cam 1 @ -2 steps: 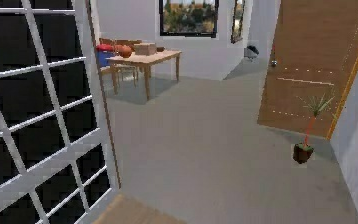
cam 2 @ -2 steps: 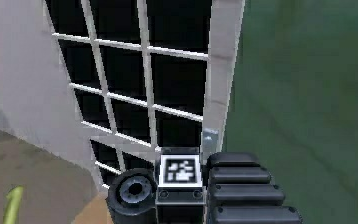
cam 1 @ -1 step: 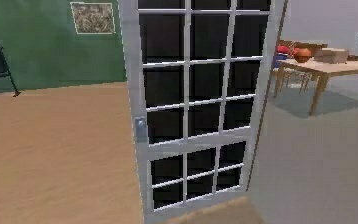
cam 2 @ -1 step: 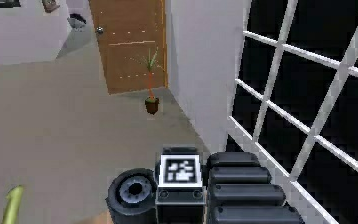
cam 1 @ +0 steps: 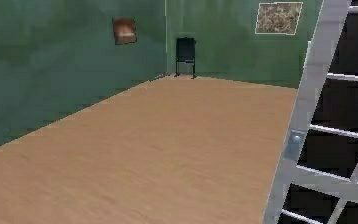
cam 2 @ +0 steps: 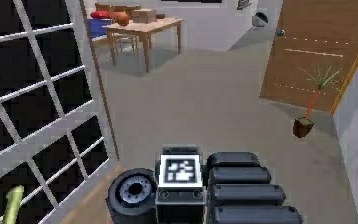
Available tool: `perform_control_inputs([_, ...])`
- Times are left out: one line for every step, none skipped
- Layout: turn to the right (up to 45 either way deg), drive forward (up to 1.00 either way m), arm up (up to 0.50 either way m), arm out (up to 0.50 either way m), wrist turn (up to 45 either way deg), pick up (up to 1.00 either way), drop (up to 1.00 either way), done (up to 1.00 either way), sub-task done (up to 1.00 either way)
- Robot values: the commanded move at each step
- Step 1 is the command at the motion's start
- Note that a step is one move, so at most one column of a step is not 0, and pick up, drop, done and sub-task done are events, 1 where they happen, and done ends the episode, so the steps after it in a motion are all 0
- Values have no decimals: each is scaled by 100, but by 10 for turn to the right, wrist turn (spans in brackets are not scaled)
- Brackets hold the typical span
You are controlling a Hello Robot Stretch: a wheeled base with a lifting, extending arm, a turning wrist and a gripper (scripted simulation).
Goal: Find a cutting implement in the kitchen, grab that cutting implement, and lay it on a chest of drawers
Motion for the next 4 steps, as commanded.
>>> perform_control_inputs([-450,0,0,0,0,0,0,0,0])
perform_control_inputs([-300,0,0,0,0,0,0,0,0])
perform_control_inputs([-450,0,0,0,0,0,0,0,0])
perform_control_inputs([-450,0,0,0,0,0,0,0,0])
